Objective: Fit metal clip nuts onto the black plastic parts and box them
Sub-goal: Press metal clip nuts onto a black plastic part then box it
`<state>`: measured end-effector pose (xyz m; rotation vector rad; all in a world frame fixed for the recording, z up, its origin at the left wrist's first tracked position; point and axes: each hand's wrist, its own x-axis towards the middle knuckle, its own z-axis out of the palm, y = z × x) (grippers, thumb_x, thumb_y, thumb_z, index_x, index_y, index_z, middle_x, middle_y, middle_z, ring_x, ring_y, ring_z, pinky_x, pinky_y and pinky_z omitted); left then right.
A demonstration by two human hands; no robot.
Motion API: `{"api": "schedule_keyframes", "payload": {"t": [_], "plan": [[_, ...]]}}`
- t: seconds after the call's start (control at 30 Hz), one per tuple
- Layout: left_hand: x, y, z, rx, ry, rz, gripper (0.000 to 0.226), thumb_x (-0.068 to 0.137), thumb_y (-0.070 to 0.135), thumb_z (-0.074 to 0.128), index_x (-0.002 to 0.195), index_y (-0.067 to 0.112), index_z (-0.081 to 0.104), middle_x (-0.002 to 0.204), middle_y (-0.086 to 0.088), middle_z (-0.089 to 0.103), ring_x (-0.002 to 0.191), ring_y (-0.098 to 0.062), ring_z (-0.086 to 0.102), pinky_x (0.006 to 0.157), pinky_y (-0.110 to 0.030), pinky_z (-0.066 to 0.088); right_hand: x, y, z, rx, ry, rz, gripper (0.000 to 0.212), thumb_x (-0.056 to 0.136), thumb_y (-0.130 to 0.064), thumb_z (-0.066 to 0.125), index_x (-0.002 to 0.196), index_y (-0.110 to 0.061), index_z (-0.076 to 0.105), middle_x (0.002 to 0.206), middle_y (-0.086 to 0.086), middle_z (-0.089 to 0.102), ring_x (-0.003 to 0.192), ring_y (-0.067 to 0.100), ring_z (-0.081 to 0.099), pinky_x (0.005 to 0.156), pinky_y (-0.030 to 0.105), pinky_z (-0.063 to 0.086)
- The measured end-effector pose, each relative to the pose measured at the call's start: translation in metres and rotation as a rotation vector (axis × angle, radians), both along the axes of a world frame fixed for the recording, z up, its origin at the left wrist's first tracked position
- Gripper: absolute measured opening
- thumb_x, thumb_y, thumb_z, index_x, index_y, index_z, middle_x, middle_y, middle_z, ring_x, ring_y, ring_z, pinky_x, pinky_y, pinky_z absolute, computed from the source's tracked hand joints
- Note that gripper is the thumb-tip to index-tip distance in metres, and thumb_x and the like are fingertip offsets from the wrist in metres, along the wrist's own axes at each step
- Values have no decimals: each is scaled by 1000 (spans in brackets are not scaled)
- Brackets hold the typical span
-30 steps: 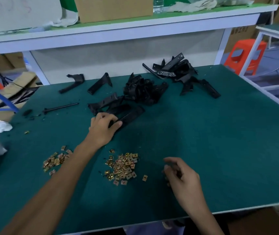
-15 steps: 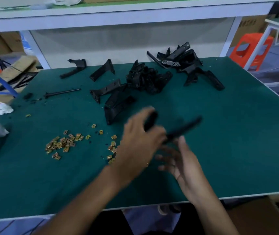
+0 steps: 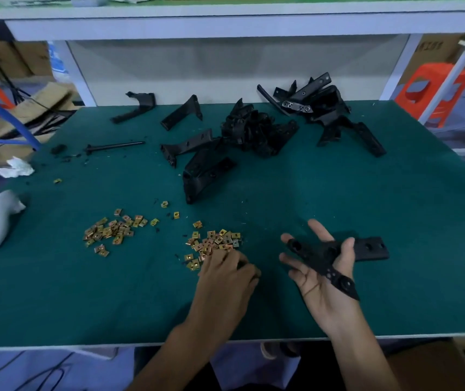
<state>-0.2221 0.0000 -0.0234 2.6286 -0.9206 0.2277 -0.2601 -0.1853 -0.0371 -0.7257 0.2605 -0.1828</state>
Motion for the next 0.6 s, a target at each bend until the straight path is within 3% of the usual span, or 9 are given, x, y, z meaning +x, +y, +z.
{"api": "schedule_keyframes", "payload": {"t": [0.03, 0.1, 0.13, 0.2, 0.3, 0.37, 0.5, 0.6], "plan": [[0, 0, 0, -2, 7, 15, 13, 90, 36, 70, 100, 30, 76, 99, 8, 64, 95, -21, 55, 85, -34, 48, -1, 1, 1, -23, 9, 12, 68, 93, -73, 31, 133, -29, 64, 115, 25, 72, 66, 25, 72, 49, 26, 55], [1, 3, -4, -35, 12, 61, 18, 90, 38, 71, 104, 28, 74, 101, 6, 64, 97, -20, 53, 86, -34, 46, -2, 0, 0, -50, 38, 30, 69, 93, -76, 30, 128, -30, 68, 85, 16, 74, 49, 16, 61, 39, 24, 47], [1, 5, -6, -58, 4, 78, 17, 86, 35, 75, 101, 27, 75, 99, 5, 64, 94, -20, 54, 83, -35, 47, -3, -1, -1, -49, 48, 35, 69, 95, -75, 29, 126, -28, 70, 69, 10, 68, 44, 13, 57, 35, 23, 44], [2, 8, -4, -76, -13, 77, 10, 84, 30, 79, 93, 27, 77, 96, 5, 63, 91, -20, 53, 81, -35, 48, -4, -1, -1, -39, 61, 33, 67, 98, -68, 32, 126, -20, 69, 56, 5, 57, 37, 11, 53, 31, 21, 41], [3, 8, -3, -51, 47, 55, 8, 91, 31, 71, 97, 25, 71, 101, 6, 61, 97, -19, 50, 89, -34, 44, -4, 1, 0, -122, 81, 16, 40, 98, -49, 51, 120, -22, 70, 73, 7, 65, 45, 13, 57, 37, 21, 44], [0, 7, -2, -145, 165, 49, 6, 95, 30, 65, 100, 26, 63, 102, 11, 62, 98, -11, 49, 90, -26, 39, -5, 4, 2, -193, 78, 10, 25, 90, -33, 65, 114, -28, 72, 91, 4, 72, 60, 16, 65, 44, 21, 48], [-10, 5, 2, -563, 543, 99, 14, 99, 34, 59, 103, 47, 56, 103, 25, 66, 100, 10, 57, 79, -3, 39, -5, 7, 5, -108, 69, -4, 46, 80, -14, 70, 126, -19, 67, 121, 7, 73, 103, 17, 72, 72, 22, 58], [-12, 1, 6, -726, 700, 139, 17, 100, 31, 58, 95, 47, 65, 94, 29, 67, 81, 7, 63, 68, -9, 46, -3, 6, 7, -81, 71, 14, 50, 81, -13, 69, 131, -9, 64, 129, 13, 69, 115, 19, 68, 88, 23, 57]]}}
